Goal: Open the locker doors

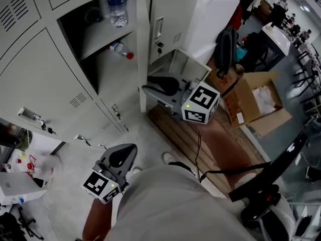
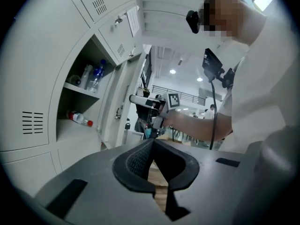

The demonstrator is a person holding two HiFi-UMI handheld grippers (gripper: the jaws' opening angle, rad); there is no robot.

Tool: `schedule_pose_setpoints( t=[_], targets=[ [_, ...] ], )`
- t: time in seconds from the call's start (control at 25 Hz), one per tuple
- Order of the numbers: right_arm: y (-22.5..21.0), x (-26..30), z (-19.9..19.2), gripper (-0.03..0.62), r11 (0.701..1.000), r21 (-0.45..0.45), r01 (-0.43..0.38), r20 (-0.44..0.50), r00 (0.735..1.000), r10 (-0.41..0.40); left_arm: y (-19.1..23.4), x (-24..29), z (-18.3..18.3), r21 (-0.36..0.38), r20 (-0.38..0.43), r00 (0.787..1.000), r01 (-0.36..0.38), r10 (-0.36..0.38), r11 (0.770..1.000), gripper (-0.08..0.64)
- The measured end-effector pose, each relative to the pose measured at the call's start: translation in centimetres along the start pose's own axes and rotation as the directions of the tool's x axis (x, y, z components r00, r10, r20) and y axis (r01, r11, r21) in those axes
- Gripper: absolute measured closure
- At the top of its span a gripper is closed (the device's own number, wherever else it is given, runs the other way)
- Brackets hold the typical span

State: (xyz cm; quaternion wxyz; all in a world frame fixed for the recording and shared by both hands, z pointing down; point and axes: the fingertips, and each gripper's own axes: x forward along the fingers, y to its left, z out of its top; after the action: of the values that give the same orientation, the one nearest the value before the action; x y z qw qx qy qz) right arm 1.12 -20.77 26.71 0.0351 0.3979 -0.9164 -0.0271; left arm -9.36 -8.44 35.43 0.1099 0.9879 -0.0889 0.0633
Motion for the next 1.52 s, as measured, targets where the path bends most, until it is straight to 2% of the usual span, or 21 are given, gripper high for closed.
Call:
schedule_pose_setpoints(
  t=[0.36,0.96,1.24,1.52],
  targets=[
    [-2.5,-5.3,-0.5,0.494,0.998,0.005,-0.060,0.000,0.998,0.060,-1.7,6.9,1.0,0.004,-0.019,0.999,0.029,-0.029,1.000,0.549],
    [-9.0,-12.5,-1.5,0.537,0.997,0.032,-0.067,0.032,0.997,0.066,-3.1,16.4,1.4,0.008,-0.044,0.999,0.027,-0.026,1.000,0.549],
    [-12.1,-14.1,-1.8,0.540,0.993,0.034,-0.111,0.041,0.993,0.109,-3.1,19.4,1.1,-0.006,-0.037,0.999,-0.031,0.031,0.999,0.549],
    [-12.8,-14.8,-1.8,0.540,0.984,0.051,-0.168,0.060,0.984,0.165,-3.6,20.2,0.5,-0.035,-0.047,0.992,-0.119,0.118,0.992,0.549]
  ],
)
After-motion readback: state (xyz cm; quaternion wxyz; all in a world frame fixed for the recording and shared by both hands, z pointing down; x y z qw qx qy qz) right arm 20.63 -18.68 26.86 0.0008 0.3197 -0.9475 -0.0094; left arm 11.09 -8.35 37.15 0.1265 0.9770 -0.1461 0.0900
